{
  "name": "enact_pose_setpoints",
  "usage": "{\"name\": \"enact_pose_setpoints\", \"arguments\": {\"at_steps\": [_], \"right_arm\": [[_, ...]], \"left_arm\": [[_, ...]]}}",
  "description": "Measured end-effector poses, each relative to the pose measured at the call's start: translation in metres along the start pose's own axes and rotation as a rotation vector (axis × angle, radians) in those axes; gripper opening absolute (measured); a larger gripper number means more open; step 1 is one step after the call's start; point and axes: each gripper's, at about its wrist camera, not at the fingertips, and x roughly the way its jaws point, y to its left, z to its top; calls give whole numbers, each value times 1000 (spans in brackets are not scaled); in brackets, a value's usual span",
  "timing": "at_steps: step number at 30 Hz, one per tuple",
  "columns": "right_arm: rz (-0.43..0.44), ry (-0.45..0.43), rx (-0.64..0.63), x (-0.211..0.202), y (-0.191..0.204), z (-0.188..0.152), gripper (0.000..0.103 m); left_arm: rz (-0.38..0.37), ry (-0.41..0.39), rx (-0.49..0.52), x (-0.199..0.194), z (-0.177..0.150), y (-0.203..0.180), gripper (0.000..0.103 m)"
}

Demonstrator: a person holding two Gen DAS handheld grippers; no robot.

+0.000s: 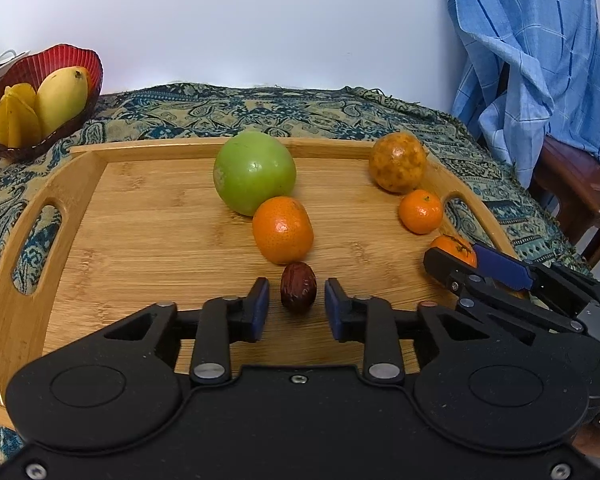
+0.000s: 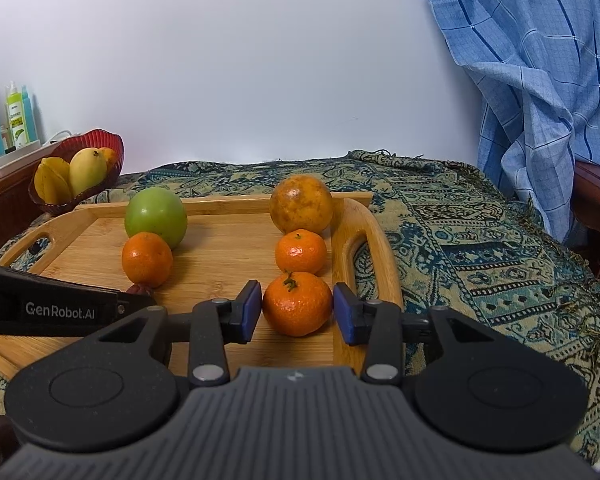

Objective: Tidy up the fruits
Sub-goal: 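Open the left tool releasing the date while the right tool releases the mandarin beside the mandarins, then move both tools back to the dark fruit and dates on the cloth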

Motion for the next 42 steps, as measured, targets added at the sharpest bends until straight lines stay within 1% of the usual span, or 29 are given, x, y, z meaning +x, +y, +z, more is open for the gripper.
{"name": "enact_pose_setpoints", "arguments": {"at_steps": [4, 5, 11, 13, 19, 23, 25, 27, 29, 37, 40, 42], "right_arm": [[0, -12, -1, -4, 0, 0, 56], [2, -17, 0, -5, 0, 0, 61], [4, -28, 4, -11, -1, 0, 63], [7, -37, 9, -14, -3, -1, 66], [22, -76, 24, -28, -5, -4, 75], [32, -108, 29, -40, -5, -9, 80], [38, -121, 32, -46, -4, -12, 83], [40, -129, 27, -50, -2, -15, 85], [38, -138, 13, -55, 0, -18, 86], [41, -170, -58, -72, 13, -29, 89], [44, -167, -72, -77, 16, -34, 90], [43, -159, -72, -79, 19, -38, 90]], "left_arm": [[12, -3, 13, -4, -1, 0, 38], [15, -3, 15, -6, -1, 0, 40], [30, -12, 30, -15, -2, 0, 48], [33, -19, 32, -20, -3, 0, 50], [34, -34, 45, -35, -8, 1, 62], [38, -52, 51, -47, -15, 2, 75], [35, -59, 47, -54, -19, 4, 76], [33, -61, 45, -60, -24, 6, 79], [32, -66, 44, -66, -28, 8, 83], [41, -73, 40, -84, -47, 17, 88], [48, -76, 38, -90, -55, 19, 90], [51, -79, 34, -93, -60, 21, 94]]}}
